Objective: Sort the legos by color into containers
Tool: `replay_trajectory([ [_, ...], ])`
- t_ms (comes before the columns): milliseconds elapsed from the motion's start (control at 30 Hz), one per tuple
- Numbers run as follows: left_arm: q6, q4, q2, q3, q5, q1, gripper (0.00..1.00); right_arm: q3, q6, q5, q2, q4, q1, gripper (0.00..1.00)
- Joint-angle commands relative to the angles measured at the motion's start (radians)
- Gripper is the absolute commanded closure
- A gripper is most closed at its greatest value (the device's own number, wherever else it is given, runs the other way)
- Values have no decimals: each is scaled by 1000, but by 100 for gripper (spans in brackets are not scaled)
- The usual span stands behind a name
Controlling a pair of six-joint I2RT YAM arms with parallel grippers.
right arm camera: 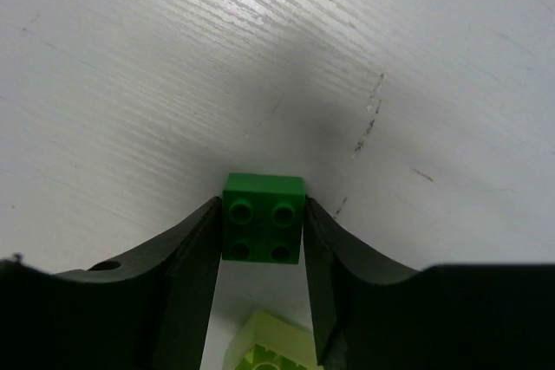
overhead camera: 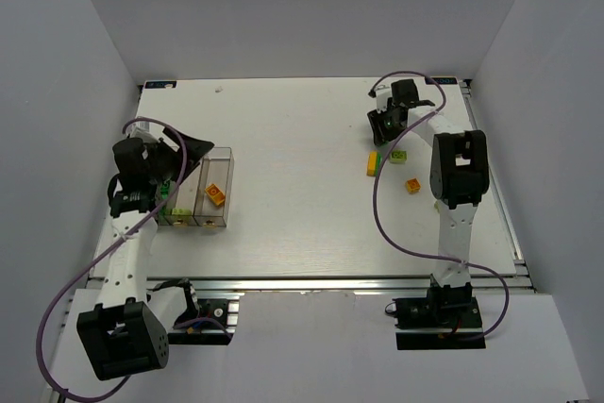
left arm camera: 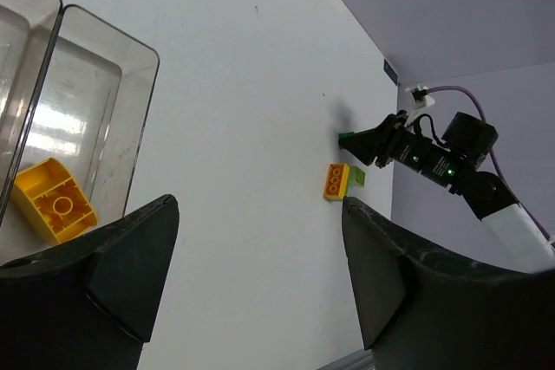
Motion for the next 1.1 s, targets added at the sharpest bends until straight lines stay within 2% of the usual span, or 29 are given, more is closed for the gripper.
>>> replay_trajectory([
  [0,-1,-15,-20,61,14,-3,15,43,-21,-34,2,-17,-4,54],
  [67,-11,-16,-25,76,14,-3,15,45,-39,-58,2,-46,-2,72],
  [100,-11,-22,-26,105,12,-3,15,54,-47,-66,0,-57,-4,84],
  [200,3,-50,-26,195,0,-3,15,37,-76,-149,-55,-58,1,97],
  [300,30,-78,-20,285,-4,-3,15,-4,-140,-329,-159,-5,35,99],
  [333,32,-79,-20,300,-5,-3,15,-11,-170,-457,-187,1,50,100],
  [433,27,-59,-29,338,0,-3,15,-8,-315,-679,-264,-31,143,100],
  [533,4,-24,-45,352,3,-4,15,24,-369,-744,-278,-35,288,100],
  [667,-16,7,-62,378,12,-3,15,150,-284,-738,-177,46,478,100],
  [800,-31,-7,-59,424,23,-3,15,374,-82,-672,-9,194,654,100],
  [900,-37,-36,-59,466,20,-3,15,512,25,-596,119,375,738,100],
  [933,-33,-59,-60,477,20,-4,15,523,83,-556,161,502,756,100],
  [1067,-19,-130,-48,524,18,-3,15,520,154,-412,241,777,852,95],
])
